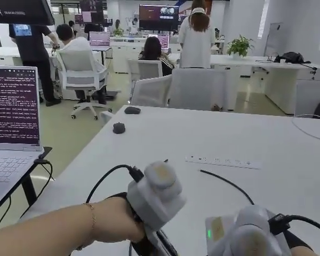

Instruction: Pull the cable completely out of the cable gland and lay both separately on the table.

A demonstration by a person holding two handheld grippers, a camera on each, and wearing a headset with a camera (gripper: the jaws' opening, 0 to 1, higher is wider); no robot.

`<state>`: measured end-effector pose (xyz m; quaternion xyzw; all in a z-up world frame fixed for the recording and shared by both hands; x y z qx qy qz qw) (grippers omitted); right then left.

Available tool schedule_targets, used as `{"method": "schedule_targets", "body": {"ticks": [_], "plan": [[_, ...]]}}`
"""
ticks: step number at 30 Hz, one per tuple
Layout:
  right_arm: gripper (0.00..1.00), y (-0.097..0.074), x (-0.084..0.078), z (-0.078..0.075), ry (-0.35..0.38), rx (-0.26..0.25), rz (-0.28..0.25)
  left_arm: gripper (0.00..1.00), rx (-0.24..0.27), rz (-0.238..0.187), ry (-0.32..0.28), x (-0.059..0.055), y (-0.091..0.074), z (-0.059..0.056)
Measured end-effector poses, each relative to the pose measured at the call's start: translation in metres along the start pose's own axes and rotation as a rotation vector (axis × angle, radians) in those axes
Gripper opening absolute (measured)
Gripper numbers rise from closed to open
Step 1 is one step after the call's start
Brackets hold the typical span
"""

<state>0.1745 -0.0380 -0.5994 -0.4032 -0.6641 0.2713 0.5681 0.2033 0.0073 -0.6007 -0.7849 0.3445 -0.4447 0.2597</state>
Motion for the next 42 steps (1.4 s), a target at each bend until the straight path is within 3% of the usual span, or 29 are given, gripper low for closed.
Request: {"method": "schedule_targets", "body": {"ticks": [2, 4, 7, 9, 11, 14, 16, 20, 22, 28, 33, 36, 42], "plan": [[0.11, 0.002, -0.003, -0.002, -0.002, -0.009, 0.014, 0.16, 0.003, -0.006, -0.018, 0.001, 0.002, 0.002], [0.11, 0.003, -0.005, -0.003, 0.001, 0.01, 0.017, 0.16, 0.029, 0.004, 0.017, 0.001, 0.005, -0.001], [0.13, 0.004, -0.007, -0.002, 0.104, 0.027, -0.017, 0.16, 0.106, 0.024, 0.088, -0.001, 0.005, -0.004], [0.22, 0.001, -0.007, 0.0, 0.199, 0.041, -0.059, 0.16, 0.177, 0.02, 0.138, -0.001, 0.002, -0.003], [0.26, -0.003, -0.013, 0.0, 0.254, 0.047, -0.057, 0.16, 0.223, 0.049, 0.2, -0.004, -0.002, -0.006], [0.22, -0.009, -0.021, -0.005, 0.241, 0.008, -0.035, 0.16, 0.299, 0.066, 0.273, -0.005, -0.008, -0.009], [0.15, -0.012, -0.023, -0.003, 0.25, 0.017, -0.036, 0.16, 0.335, 0.054, 0.305, -0.001, -0.011, -0.012], [0.04, -0.018, -0.025, -0.005, 0.245, -0.019, -0.03, 0.16, 0.353, 0.056, 0.342, 0.002, -0.009, -0.022], [0.03, -0.019, -0.024, -0.004, 0.269, -0.008, -0.039, 0.16, 0.38, 0.072, 0.372, 0.002, -0.008, -0.022], [0.03, -0.027, -0.03, -0.001, 0.281, -0.055, -0.046, 0.16, 0.429, 0.067, 0.37, -0.003, -0.01, -0.016], [0.03, -0.039, -0.041, -0.001, 0.333, -0.078, -0.074, 0.16, 0.454, 0.054, 0.315, -0.014, -0.018, -0.005], [0.03, -0.043, -0.05, 0.003, 0.348, -0.079, -0.069, 0.16, 0.486, 0.079, 0.309, -0.023, -0.025, 0.002], [0.03, -0.047, -0.071, 0.004, 0.388, -0.097, -0.038, 0.16, 0.523, 0.052, 0.276, -0.029, -0.038, 0.007]]}}
Point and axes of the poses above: the centre of the closed fingertips' face, and the gripper's own axes: y roughly forward along the fingers, z roughly to its left, x roughly out of its top, the point moved 5 cm from there along -y, roughly backward along the fingers, and after that the axes turned 3 degrees about -x, right-handed, at the moved point
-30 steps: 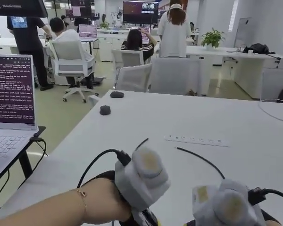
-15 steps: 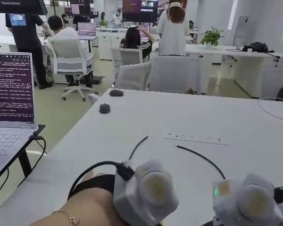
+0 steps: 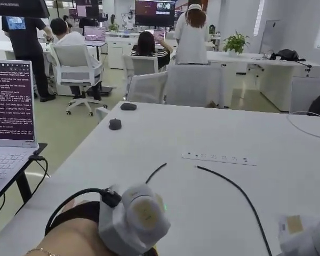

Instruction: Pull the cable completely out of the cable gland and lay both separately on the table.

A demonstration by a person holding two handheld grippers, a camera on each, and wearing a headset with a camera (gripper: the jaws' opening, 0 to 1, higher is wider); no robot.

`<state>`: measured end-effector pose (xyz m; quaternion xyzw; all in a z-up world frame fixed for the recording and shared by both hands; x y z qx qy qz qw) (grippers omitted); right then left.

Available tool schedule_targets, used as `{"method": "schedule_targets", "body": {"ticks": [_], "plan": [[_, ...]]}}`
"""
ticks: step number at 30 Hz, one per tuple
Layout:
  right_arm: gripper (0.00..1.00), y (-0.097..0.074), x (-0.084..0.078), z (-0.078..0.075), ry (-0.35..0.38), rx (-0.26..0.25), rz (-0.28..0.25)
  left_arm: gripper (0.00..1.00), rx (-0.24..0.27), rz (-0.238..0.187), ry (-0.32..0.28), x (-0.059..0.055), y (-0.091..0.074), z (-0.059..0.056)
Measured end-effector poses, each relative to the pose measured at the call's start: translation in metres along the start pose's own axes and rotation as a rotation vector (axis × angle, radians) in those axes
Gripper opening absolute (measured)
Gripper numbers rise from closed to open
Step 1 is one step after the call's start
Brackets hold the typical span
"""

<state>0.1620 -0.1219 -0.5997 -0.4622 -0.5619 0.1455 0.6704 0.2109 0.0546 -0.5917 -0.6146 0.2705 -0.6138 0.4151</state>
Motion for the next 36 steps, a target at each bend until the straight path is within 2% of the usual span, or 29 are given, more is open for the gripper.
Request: {"method": "schedule_targets", "body": {"ticks": [4, 6, 7, 8, 11, 12, 14, 18, 21, 24, 27, 30, 36], "plan": [[0.04, 0.003, -0.005, -0.006, 0.01, -0.045, 0.031, 0.16, 0.024, -0.037, -0.039, 0.003, -0.005, -0.002], [0.1, 0.005, -0.003, -0.005, -0.024, -0.064, 0.078, 0.16, 0.036, -0.023, -0.013, 0.005, -0.005, -0.006], [0.17, 0.007, 0.0, -0.005, -0.039, -0.071, 0.077, 0.16, 0.04, -0.016, -0.003, 0.005, -0.005, -0.007], [0.2, 0.01, 0.005, -0.002, -0.055, -0.071, 0.072, 0.16, 0.04, -0.009, 0.009, 0.006, -0.004, -0.009], [0.12, 0.012, 0.019, 0.008, -0.068, -0.033, 0.057, 0.16, 0.045, 0.007, 0.022, 0.008, -0.003, -0.011], [0.12, 0.013, 0.027, 0.012, -0.075, -0.029, 0.032, 0.16, 0.047, 0.0, 0.025, 0.011, -0.005, -0.012], [0.15, 0.013, 0.038, 0.016, -0.084, -0.015, 0.015, 0.16, 0.047, -0.018, 0.024, 0.016, -0.006, -0.013], [0.15, 0.013, 0.06, 0.025, -0.102, 0.003, -0.016, 0.16, 0.068, -0.027, 0.053, 0.025, -0.007, -0.017], [0.15, 0.013, 0.066, 0.026, -0.105, -0.007, -0.019, 0.16, 0.072, -0.046, 0.07, 0.031, -0.007, -0.022], [0.12, 0.017, 0.065, 0.027, -0.086, -0.003, -0.029, 0.16, 0.061, -0.062, 0.073, 0.035, -0.007, -0.027], [0.03, 0.019, 0.059, 0.023, -0.089, -0.028, -0.013, 0.16, 0.052, -0.065, 0.075, 0.034, -0.006, -0.028], [0.03, 0.019, 0.059, 0.021, -0.034, -0.025, -0.051, 0.16, 0.043, -0.077, 0.05, 0.031, -0.005, -0.026], [0.03, 0.016, 0.052, 0.019, -0.021, -0.03, -0.048, 0.16, 0.059, -0.065, 0.036, 0.022, -0.007, -0.018]]}}
Point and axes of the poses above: the centre of the closed fingertips' face, and the gripper's own axes: y roughly forward along the fingers, z roughly to its left, x roughly out of its top, the point moved 5 cm from there along -y, roughly backward along the fingers, and after that the axes turned 3 degrees about -x, right-handed, at the moved point
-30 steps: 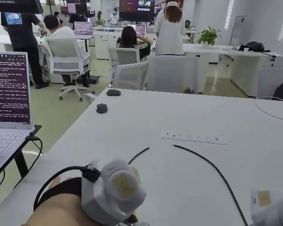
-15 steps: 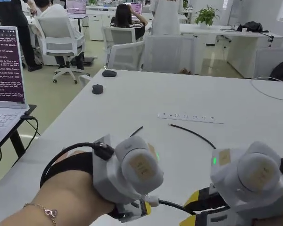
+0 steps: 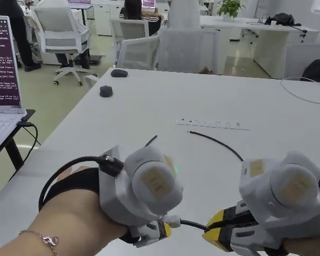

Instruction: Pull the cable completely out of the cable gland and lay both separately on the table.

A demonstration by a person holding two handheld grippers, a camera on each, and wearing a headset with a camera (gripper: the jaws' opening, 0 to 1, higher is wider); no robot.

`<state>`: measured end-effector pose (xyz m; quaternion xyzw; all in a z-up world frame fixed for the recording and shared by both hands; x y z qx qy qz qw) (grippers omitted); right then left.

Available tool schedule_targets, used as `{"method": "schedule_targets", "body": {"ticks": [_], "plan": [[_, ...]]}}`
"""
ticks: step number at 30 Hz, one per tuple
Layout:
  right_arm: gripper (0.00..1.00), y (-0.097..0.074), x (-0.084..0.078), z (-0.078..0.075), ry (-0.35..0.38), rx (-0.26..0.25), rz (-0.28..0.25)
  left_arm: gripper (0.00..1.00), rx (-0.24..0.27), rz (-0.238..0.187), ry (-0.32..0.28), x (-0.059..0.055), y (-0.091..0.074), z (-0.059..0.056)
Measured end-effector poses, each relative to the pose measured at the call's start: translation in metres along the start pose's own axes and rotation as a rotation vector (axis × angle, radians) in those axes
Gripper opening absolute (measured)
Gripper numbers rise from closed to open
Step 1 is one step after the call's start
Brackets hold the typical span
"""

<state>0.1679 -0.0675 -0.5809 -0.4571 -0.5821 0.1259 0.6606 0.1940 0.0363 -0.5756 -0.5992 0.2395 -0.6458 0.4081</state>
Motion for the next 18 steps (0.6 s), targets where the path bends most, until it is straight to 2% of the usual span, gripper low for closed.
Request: {"method": "schedule_targets", "body": {"ticks": [3, 6, 9, 13, 18], "plan": [[0.02, -0.007, -0.004, -0.004, 0.005, -0.018, 0.01, 0.16, 0.024, 0.005, -0.008, -0.005, -0.003, 0.006], [0.02, -0.012, -0.009, -0.011, 0.008, -0.035, 0.013, 0.16, 0.04, -0.015, -0.042, -0.009, -0.006, 0.011], [0.03, -0.015, -0.018, -0.016, 0.021, -0.052, 0.029, 0.16, 0.042, -0.008, -0.044, -0.013, -0.007, 0.01], [0.03, -0.015, -0.032, -0.021, 0.012, -0.086, 0.077, 0.16, 0.049, -0.002, -0.053, -0.018, -0.011, 0.012], [0.04, -0.011, -0.042, -0.024, 0.033, -0.103, 0.127, 0.16, 0.046, -0.003, -0.053, -0.015, -0.013, 0.009]]}}
Point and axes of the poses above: the centre of the closed fingertips' face, and the gripper's own axes: y roughly forward along the fingers, z roughly to its left, x roughly out of its top, the point moved 5 cm from there along -y, roughly backward along the fingers, and after that the axes turned 3 degrees about -x, right-handed, at the moved point
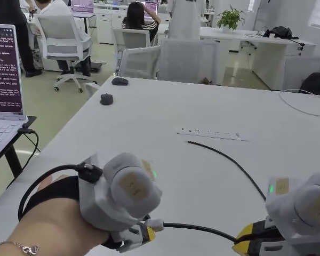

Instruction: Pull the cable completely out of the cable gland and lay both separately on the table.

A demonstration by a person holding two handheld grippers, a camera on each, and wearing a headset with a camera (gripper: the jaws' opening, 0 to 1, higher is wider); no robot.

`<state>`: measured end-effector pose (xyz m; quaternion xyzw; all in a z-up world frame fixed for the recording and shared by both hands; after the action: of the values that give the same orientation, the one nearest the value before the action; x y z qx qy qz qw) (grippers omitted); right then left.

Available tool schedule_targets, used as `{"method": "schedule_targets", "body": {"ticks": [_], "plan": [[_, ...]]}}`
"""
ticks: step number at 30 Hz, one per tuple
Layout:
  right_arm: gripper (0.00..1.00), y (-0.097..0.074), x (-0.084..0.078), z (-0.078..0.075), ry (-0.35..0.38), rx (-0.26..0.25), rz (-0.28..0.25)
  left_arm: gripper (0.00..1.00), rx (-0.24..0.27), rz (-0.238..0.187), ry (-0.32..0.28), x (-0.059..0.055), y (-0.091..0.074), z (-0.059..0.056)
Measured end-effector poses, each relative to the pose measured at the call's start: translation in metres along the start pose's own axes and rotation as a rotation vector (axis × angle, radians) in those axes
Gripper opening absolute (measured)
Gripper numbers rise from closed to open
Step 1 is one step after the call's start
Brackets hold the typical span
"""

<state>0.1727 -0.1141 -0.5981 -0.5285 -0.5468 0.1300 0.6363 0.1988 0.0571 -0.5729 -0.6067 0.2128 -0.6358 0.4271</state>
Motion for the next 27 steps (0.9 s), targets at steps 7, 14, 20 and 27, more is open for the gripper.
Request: {"method": "schedule_targets", "body": {"ticks": [7, 14, 20, 27], "plan": [[0.18, 0.001, 0.035, 0.019, 0.021, 0.084, -0.058, 0.16, -0.008, 0.031, 0.049, 0.005, 0.005, -0.009], [0.13, 0.011, 0.072, 0.045, -0.054, 0.129, -0.132, 0.16, -0.022, 0.029, 0.088, 0.015, 0.009, -0.02], [0.03, 0.01, 0.065, 0.044, -0.078, 0.134, -0.127, 0.16, -0.039, 0.017, 0.09, 0.015, 0.008, -0.024], [0.03, 0.002, 0.041, 0.035, 0.039, 0.146, -0.148, 0.16, -0.006, 0.028, 0.034, 0.0, 0.003, -0.012]]}}
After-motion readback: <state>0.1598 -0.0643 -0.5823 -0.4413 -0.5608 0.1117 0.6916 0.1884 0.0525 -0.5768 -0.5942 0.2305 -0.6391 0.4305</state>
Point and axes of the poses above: the centre of the closed fingertips' face, and the gripper's own axes: y roughly forward along the fingers, z roughly to its left, x roughly out of its top, the point moved 5 cm from there along -y, roughly backward along the fingers, and after that the axes turned 3 degrees about -x, right-handed, at the moved point
